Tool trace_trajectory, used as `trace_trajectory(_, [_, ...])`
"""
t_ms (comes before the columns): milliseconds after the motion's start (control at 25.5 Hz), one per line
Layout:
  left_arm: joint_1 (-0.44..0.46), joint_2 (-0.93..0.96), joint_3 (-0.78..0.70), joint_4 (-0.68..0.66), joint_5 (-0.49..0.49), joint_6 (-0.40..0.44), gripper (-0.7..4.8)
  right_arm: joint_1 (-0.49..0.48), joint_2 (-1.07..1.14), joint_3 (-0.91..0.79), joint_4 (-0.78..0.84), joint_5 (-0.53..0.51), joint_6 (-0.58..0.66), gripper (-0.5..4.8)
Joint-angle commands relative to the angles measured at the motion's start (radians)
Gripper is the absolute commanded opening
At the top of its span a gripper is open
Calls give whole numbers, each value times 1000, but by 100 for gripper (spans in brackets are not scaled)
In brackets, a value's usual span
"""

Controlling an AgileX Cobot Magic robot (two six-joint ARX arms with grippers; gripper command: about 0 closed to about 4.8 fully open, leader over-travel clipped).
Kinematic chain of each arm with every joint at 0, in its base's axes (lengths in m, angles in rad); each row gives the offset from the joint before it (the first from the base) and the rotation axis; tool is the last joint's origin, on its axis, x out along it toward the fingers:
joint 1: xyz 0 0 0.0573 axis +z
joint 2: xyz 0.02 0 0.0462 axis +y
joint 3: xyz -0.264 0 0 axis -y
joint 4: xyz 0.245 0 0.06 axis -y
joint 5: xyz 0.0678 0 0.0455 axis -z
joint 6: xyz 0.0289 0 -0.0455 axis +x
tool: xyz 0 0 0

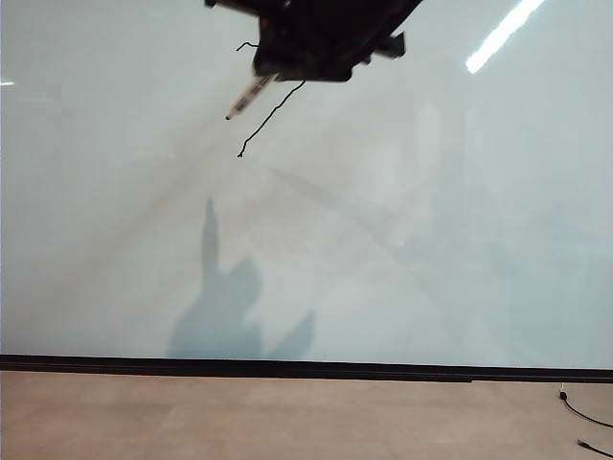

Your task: Pick up the pen on the shelf to the right of the whiteboard and write the letter Z.

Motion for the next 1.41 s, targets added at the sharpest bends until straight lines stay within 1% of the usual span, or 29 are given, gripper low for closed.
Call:
trace_trajectory(39, [0,0,2,6,1,5,-4,-5,57,13,108,-10,30,-6])
trace_trajectory(274, [0,0,2,6,0,5,-5,-34,121,17,180,-19,63,-6])
trace_trajectory(666, [0,0,2,6,0,5,-4,-68,150,36,163,-36,69,-6])
trace_trajectory(1411, [0,0,2,6,0,5,-5,-91,180,35,164,-55,92,-6])
